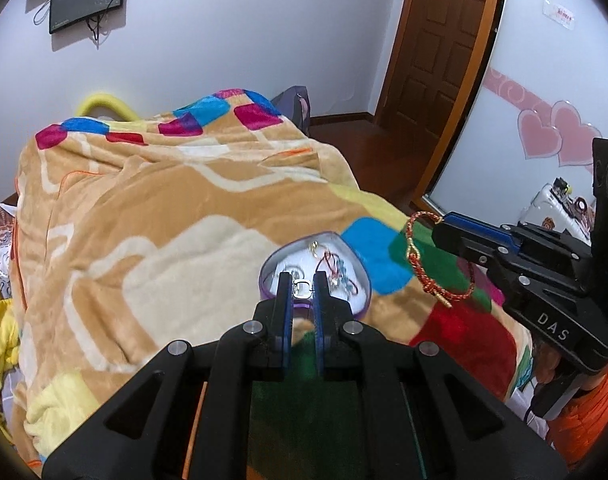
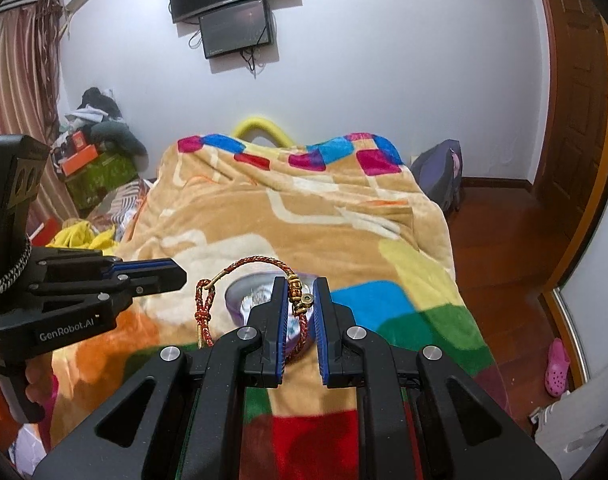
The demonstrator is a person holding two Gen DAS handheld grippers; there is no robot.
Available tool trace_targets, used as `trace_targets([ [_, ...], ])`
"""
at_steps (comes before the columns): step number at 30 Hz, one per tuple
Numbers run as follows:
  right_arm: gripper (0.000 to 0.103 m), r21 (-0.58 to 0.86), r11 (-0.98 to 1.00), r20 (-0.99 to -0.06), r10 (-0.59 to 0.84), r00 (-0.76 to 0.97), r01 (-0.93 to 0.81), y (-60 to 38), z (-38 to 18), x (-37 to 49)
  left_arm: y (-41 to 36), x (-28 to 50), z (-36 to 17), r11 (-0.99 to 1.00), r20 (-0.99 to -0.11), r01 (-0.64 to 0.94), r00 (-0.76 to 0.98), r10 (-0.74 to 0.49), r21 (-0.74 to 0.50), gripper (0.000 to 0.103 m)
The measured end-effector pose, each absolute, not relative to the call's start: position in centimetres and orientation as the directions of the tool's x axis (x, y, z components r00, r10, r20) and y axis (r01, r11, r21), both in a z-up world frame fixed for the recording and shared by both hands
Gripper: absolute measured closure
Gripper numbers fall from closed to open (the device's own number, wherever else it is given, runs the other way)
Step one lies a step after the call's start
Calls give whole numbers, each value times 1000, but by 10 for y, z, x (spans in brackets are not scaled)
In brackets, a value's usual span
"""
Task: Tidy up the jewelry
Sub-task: 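Lower the bracelet and charm into the heart tin and open both tools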
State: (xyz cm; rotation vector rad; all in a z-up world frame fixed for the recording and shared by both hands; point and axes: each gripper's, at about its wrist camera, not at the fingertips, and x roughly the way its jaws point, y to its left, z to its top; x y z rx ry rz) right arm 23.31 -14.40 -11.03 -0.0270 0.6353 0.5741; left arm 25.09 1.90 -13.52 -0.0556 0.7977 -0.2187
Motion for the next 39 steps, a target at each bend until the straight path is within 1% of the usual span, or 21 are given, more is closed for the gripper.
trace_targets([
  [8, 92, 156, 847, -569, 497, 655, -508, -136, -115, 252, 21, 270, -144, 974, -710, 177, 666, -227, -144, 95],
  [19, 92, 195, 845, -635, 496, 592, -498, -126, -143, 282, 17, 298, -176, 971, -760, 187, 606, -235, -151, 95],
  [26, 92, 190, 841, -670, 488, 559, -507, -119, -155, 290, 15, 306, -190, 971, -780, 184, 581, -234, -154, 95],
  [39, 91, 199, 833, -708, 486, 512, -516, -115, -161, 295, 15, 305, -191, 969, -786, 183, 570, -240, -163, 95],
])
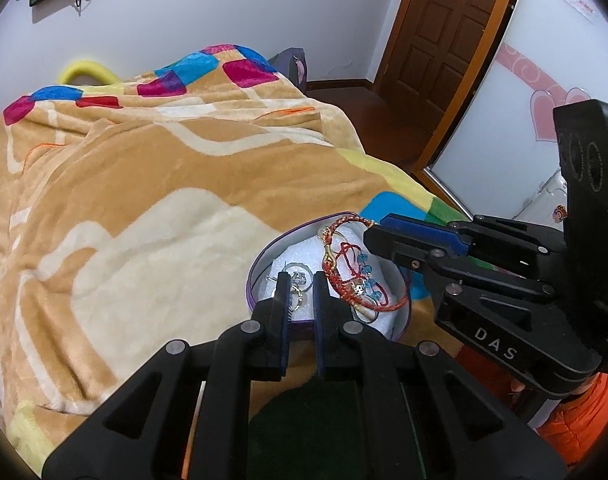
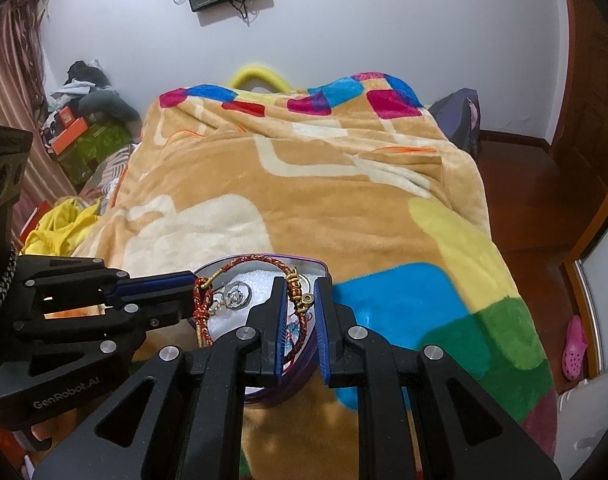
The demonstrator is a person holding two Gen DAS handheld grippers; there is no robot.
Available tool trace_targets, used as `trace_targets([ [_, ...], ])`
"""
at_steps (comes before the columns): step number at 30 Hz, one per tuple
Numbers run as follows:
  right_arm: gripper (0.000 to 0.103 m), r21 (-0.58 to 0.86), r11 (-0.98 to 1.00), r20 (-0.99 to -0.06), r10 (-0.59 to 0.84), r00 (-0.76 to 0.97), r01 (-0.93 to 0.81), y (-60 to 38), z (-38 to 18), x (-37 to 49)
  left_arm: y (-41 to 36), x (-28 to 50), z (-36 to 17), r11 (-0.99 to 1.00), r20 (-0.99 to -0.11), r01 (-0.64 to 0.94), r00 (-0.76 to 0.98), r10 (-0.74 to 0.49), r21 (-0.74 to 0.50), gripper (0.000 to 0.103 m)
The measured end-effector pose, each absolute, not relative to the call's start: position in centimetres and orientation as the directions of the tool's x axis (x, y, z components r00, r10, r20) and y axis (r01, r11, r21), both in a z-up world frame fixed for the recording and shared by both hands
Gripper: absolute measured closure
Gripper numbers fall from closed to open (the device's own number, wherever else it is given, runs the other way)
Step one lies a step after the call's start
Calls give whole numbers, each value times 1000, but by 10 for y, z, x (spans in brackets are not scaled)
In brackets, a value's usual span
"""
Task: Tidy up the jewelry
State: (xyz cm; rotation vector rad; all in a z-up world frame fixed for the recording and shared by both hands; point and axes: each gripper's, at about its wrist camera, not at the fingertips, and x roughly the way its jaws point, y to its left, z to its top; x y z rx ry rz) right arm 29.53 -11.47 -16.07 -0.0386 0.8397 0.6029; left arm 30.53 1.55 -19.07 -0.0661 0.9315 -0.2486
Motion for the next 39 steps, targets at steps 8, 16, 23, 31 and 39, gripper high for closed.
trace_targets([
  [8, 86, 200, 833, -705, 488, 515, -516, -118, -148, 289, 20, 299, -174, 974, -777, 162, 588, -222, -156, 89],
  [16, 86, 188, 831, -610, 516, 601, -524, -135, -96, 257, 17, 261, -120, 979, -698, 166, 688, -199, -115, 75],
  [23, 86, 169, 837, -415, 540, 732, -521, -162, -24, 194, 9, 198, -48, 988, -533, 144, 833, -151, -54, 66],
  [31, 86, 102, 860, -184, 511, 840, -501, -180, 29, 113, 9, 107, 17, 995, -268, 95, 958, -101, -35, 45],
  [39, 45, 66, 886, -59, 462, 885, -458, -176, 40, 73, 11, 51, 34, 999, -121, 36, 992, -39, -31, 9],
])
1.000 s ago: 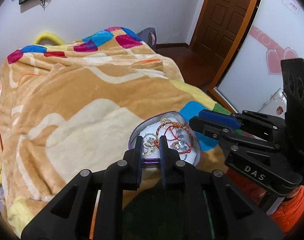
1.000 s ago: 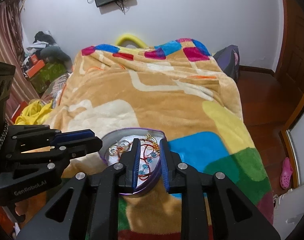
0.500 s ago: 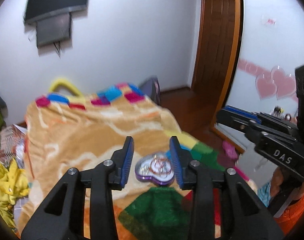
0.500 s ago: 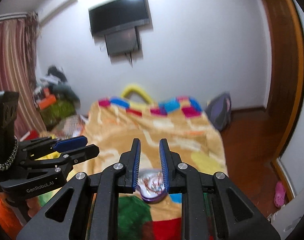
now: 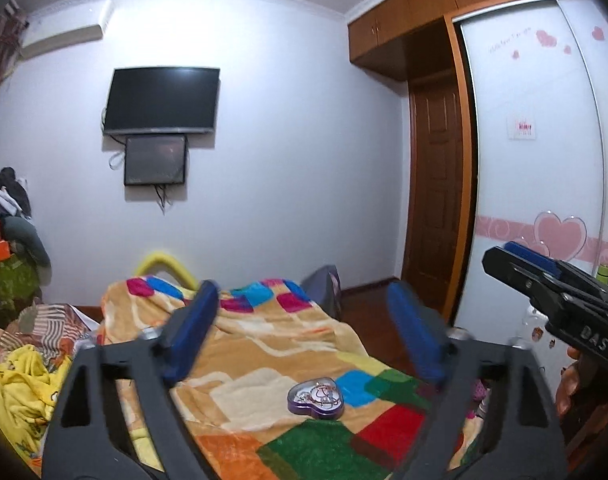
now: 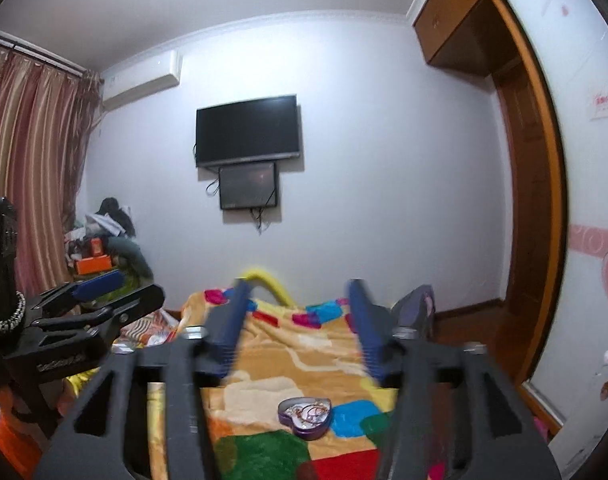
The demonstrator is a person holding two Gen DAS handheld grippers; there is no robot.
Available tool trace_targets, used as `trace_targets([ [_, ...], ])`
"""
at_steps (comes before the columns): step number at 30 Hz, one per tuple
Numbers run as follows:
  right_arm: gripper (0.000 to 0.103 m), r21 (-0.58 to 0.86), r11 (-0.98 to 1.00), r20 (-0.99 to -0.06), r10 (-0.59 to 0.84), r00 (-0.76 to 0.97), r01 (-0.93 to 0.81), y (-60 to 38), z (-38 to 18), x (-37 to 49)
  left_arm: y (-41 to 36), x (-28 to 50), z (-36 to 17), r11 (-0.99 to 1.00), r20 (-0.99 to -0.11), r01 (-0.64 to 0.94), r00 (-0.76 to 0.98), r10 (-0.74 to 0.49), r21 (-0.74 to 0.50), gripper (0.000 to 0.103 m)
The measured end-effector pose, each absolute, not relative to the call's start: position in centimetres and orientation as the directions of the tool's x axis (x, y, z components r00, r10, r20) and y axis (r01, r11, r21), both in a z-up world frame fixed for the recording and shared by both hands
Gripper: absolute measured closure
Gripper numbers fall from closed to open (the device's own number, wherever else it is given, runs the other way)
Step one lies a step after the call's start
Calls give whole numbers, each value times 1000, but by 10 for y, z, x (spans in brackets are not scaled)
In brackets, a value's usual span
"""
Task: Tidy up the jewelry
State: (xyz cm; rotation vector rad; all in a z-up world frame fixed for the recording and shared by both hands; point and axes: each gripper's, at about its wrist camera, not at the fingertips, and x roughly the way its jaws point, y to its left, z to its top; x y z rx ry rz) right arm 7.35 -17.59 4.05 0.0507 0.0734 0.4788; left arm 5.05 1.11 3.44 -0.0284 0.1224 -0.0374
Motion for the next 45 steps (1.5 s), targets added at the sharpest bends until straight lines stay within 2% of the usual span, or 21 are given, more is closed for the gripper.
trace_targets([
  [1, 37, 59, 892, -48, 451, 891, -448, -174, 40, 72, 11, 46, 35, 999, -109, 32, 993, -34, -29, 7],
  [6, 15, 52, 910, -30, 413, 910, -411, -168, 39, 67, 7, 35, 33, 1000, -102, 10, 995, -12, -18, 3],
  [9, 6, 40, 921, -35, 390, 920, -389, -165, 37, 64, 5, 29, 30, 1000, -106, 0, 994, -2, -15, 3],
  [45, 5, 26, 925, -108, 381, 918, -380, -176, 29, 53, 9, 39, 19, 999, -160, -15, 987, 8, -39, 0],
])
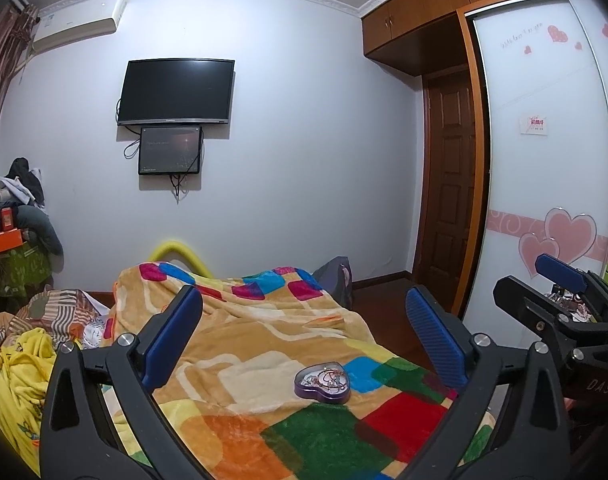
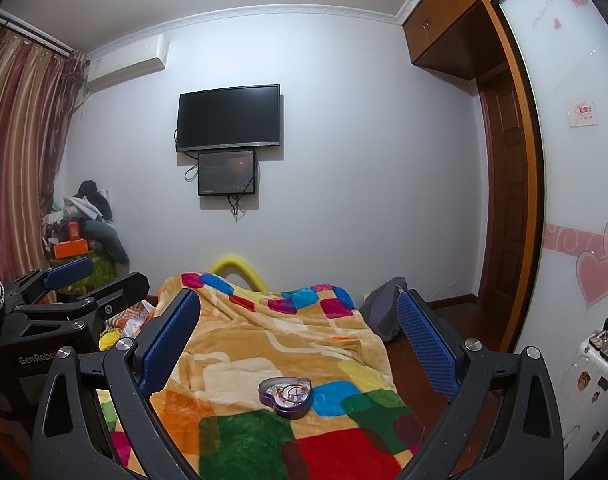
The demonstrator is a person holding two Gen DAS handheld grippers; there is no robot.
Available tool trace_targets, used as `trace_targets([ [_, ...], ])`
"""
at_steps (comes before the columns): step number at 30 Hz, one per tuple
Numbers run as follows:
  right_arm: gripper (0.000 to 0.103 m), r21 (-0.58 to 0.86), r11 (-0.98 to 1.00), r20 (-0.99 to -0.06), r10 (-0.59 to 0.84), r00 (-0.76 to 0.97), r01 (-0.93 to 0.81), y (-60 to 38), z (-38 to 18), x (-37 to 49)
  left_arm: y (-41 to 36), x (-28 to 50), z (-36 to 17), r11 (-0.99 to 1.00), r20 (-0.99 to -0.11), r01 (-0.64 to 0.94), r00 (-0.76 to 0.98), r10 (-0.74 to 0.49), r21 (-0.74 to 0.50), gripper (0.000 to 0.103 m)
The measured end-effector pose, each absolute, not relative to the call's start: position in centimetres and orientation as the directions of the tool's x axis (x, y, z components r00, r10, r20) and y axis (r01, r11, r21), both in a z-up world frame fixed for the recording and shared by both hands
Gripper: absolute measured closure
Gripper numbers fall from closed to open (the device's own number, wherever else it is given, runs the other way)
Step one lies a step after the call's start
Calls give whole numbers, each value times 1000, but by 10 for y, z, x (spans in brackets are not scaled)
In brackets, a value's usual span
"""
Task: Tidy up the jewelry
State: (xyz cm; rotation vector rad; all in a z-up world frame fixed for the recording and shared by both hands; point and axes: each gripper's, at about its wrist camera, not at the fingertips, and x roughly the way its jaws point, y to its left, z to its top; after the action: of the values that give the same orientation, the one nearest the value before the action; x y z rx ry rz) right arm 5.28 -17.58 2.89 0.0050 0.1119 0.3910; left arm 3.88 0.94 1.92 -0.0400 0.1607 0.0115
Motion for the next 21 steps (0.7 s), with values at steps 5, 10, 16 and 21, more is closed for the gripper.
trace_targets([
  [5, 5, 28, 925, -108, 379, 919, -378, -175, 29, 52, 10, 40, 19, 999, -162, -7, 987, 1, -41, 0],
  [10, 5, 28, 926, -110, 377, 920, -376, -174, 29, 52, 10, 41, 18, 999, -164, -6, 986, -2, -44, 0],
  [16, 5, 30, 926, -110, 378, 919, -377, -175, 30, 52, 10, 42, 17, 999, -165, -4, 986, -3, -44, 0],
  [21, 5, 32, 925, -111, 380, 918, -379, -175, 29, 53, 10, 42, 17, 999, -164, -3, 986, -5, -45, 0],
])
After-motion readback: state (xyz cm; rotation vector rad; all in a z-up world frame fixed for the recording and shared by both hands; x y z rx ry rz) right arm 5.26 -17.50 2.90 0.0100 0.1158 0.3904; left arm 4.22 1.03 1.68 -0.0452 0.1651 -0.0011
